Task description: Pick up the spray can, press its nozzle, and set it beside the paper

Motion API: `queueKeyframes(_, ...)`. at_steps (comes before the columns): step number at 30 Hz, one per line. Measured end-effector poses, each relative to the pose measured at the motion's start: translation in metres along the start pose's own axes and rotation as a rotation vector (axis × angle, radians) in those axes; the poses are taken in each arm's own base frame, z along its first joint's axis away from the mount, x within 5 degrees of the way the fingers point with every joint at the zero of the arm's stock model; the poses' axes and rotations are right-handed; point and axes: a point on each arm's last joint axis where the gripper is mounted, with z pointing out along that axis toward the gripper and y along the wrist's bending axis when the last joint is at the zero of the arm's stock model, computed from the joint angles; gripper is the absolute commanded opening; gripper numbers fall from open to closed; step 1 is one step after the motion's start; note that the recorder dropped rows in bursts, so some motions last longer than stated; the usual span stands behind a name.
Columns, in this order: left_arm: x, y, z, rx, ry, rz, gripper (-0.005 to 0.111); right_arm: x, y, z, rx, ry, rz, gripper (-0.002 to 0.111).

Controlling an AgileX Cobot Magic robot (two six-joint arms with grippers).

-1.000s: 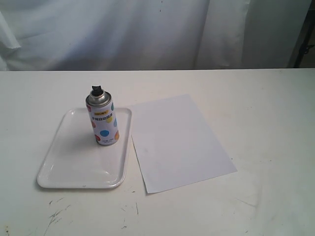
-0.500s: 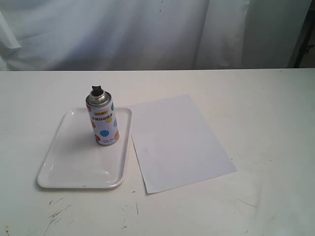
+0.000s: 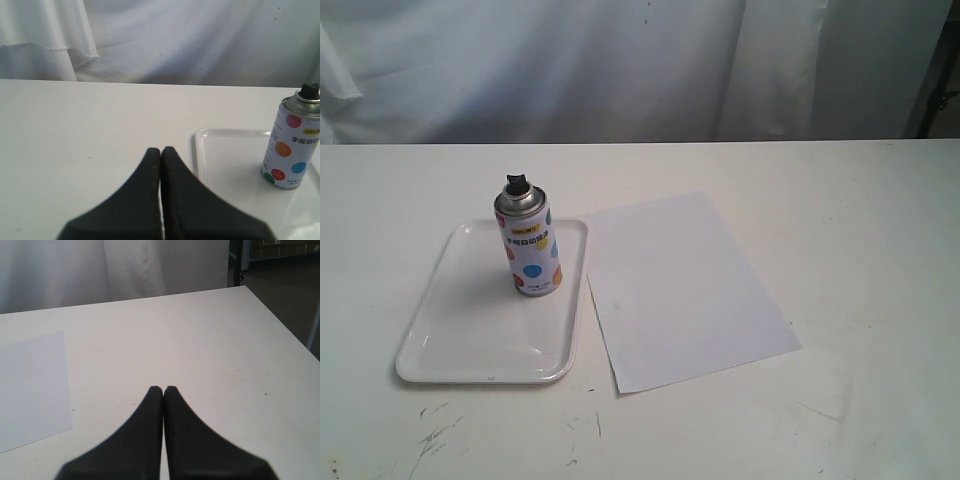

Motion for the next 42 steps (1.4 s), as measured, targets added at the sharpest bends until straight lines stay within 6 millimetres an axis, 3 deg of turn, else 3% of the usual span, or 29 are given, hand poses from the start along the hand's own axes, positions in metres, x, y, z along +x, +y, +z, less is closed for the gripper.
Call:
queueKeyframes(12,-0.002,0.0,-0.004,0.0,-0.03,0.001,0.0,0.0,0.0,0.0,0.0,0.0,0.0,0.0)
queueKeyframes(21,-0.007,-0.003,-0.03,0.011,-0.179,0.116,0.0,0.0,0.0,0.0,0.0,0.0,0.0,0.0)
queueKeyframes(27,0.016,-0.006,-0.038,0.047,-0.093,0.154,0.0,0.0,0.0,0.0,0.0,0.0,0.0,0.0)
queueKeyframes(31,0.029,-0.002,-0.038,0.01,-0.074,0.074,0.0,0.0,0.0,0.0,0.0,0.0,0.0,0.0)
queueKeyframes(42,0.049,-0.002,-0.032,0.029,-0.013,0.033,0.0,0.0,0.0,0.0,0.0,0.0,0.0,0.0)
